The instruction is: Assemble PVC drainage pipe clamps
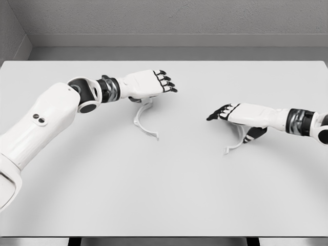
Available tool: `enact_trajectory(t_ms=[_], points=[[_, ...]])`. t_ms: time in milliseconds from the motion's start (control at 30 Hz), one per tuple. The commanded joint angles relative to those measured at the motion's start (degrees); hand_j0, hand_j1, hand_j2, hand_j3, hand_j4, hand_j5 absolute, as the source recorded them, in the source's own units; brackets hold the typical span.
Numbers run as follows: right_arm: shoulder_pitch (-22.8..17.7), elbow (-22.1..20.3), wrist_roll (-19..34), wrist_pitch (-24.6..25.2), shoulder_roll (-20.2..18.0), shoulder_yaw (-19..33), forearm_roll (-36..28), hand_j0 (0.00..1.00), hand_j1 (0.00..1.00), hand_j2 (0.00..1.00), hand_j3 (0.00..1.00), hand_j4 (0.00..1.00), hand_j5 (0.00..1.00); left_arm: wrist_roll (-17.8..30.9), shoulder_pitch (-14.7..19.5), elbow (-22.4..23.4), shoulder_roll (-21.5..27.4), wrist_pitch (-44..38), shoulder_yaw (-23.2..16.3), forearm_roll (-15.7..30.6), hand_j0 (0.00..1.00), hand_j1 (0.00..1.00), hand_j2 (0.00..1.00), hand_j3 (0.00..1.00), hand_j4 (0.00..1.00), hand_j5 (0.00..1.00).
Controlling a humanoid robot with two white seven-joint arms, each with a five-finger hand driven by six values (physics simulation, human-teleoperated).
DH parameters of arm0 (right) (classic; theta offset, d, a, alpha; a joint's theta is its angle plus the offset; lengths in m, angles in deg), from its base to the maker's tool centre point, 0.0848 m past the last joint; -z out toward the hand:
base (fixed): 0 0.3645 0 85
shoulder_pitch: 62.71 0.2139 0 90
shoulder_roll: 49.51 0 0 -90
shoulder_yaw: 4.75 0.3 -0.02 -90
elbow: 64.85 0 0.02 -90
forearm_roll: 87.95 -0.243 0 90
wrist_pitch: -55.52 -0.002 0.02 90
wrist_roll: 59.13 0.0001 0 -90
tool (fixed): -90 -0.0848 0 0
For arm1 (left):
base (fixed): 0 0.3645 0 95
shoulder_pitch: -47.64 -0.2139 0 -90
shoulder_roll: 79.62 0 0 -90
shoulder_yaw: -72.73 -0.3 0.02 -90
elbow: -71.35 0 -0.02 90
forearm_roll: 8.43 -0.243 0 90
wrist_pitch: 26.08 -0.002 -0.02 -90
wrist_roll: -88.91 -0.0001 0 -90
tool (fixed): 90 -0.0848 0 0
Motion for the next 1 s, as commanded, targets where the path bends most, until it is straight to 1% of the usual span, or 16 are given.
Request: enact_trajectory(t_ms=[0, 167, 233, 467, 533, 967], points=[[0.0, 0.0, 0.0, 0.1, 0.0, -0.5, -0.2, 1.00, 1.00, 1.00, 1.00, 1.00, 1.00, 0.0, 0.1, 0.2, 0.0, -0.6, 0.1, -0.1, 0.99, 0.99, 0.99, 0.99, 0.99, 0.99], [0.1, 0.0, 0.0, 0.1, 0.1, -1.0, -0.2, 1.00, 1.00, 1.00, 1.00, 1.00, 1.00, 0.0, 0.1, 0.2, 0.0, -0.6, 0.1, -0.1, 0.99, 0.99, 0.99, 0.99, 0.99, 0.99], [0.1, 0.0, 0.0, 0.1, 0.1, -0.9, -0.2, 1.00, 1.00, 1.00, 1.00, 1.00, 1.00, 0.0, 0.1, 0.2, -0.4, -0.6, 0.0, -0.9, 0.99, 0.99, 0.99, 0.99, 0.99, 0.99], [0.5, 0.0, 0.0, 0.1, 0.0, -0.5, -0.5, 1.00, 1.00, 1.00, 1.00, 1.00, 1.00, 0.0, 0.0, 0.3, -0.5, -0.6, -0.1, -1.5, 0.99, 0.99, 0.99, 0.99, 0.99, 0.99], [0.8, 0.0, 0.0, 0.1, 0.1, -0.5, -0.5, 1.00, 1.00, 1.00, 1.00, 1.00, 1.00, 0.0, 0.0, 1.0, -0.7, -1.3, -0.1, -2.3, 0.99, 0.99, 0.99, 0.99, 0.99, 0.99], [0.9, 0.0, 0.0, 0.1, 0.7, -1.0, -0.3, 1.00, 1.00, 1.00, 1.00, 1.00, 1.00, 0.0, -0.1, 0.8, -1.1, -1.2, -0.8, -2.4, 0.99, 0.99, 0.99, 0.99, 0.99, 0.99]])
